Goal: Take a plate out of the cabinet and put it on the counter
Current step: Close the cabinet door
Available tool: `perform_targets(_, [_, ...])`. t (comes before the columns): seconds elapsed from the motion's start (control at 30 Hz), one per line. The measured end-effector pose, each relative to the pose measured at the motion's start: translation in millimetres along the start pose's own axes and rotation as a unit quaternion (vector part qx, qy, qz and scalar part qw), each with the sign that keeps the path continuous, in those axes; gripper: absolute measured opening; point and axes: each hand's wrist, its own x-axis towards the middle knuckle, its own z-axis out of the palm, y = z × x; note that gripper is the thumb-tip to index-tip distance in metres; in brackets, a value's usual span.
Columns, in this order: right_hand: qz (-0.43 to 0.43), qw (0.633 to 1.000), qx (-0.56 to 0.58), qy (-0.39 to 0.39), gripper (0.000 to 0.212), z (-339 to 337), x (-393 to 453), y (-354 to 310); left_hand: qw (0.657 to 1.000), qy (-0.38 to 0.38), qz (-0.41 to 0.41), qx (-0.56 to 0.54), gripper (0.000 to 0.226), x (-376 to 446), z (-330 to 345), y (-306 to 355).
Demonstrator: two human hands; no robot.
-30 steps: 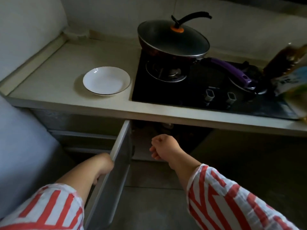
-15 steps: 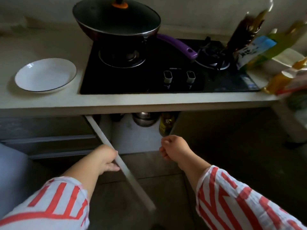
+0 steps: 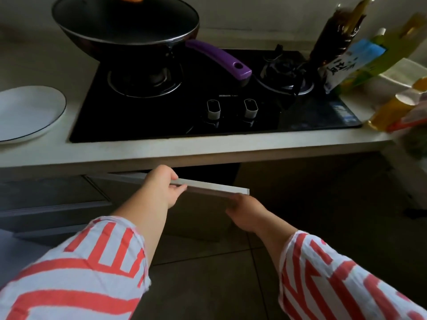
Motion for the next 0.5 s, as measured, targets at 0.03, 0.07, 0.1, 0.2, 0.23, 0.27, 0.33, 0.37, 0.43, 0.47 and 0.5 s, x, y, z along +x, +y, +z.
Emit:
perform_targets(0.03, [0.004,1.000,-0.005,0.006,0.037,-0.9,10.5,-0.6,1.000,-0.015,-0.003,-0.021,0.021,2.9,0.0,-0.3])
perform_targets(0.07, [0.013,1.000,-0.012,0.011,0.038,-2.4,20.8,-2.6,1.000,-0.026,-0.004,-0.013,0.013,2.9,-1.1,-2.2])
perform_targets(0.1, [0.026,0.999,-0.013,0.019,0.039,-3.8,29.9,-4.4,0.999,-0.039,-0.009,-0.003,0.011,3.1,-1.4,-1.1])
perform_targets(0.2, [0.057,0.998,0.002,0.041,0.046,-9.8,50.9,-11.1,0.998,-0.054,0.015,0.038,0.029,12.7,-4.7,2.9])
perform_targets(0.23, [0.059,0.997,0.004,0.045,0.049,-11.3,56.6,-12.5,0.996,-0.063,0.020,0.054,0.033,14.7,-6.9,3.2])
perform_targets(0.27, [0.058,0.997,0.003,0.047,0.052,-12.5,61.3,-14.3,0.995,-0.064,0.026,0.073,0.036,17.2,-9.4,2.9])
perform_targets(0.33, [0.051,0.997,0.001,0.049,0.057,-15.2,70.0,-17.5,0.993,-0.072,0.030,0.085,0.037,15.0,-15.0,5.1])
perform_targets(0.37, [0.051,0.998,0.003,0.046,0.059,-16.3,73.6,-18.8,0.992,-0.075,0.034,0.091,0.035,16.3,-18.0,5.9])
perform_targets(0.43, [0.056,0.998,-0.004,0.041,0.062,-18.7,78.4,-21.8,0.991,-0.075,0.043,0.100,0.033,14.6,-24.4,7.8])
perform_targets(0.47, [0.056,0.998,-0.010,0.037,0.064,-20.0,80.1,-22.9,0.990,-0.074,0.047,0.107,0.033,11.1,-27.8,9.2])
perform_targets(0.5, [0.053,0.998,-0.010,0.031,0.065,-21.9,80.5,-24.3,0.990,-0.072,0.052,0.114,0.033,8.9,-31.1,10.8])
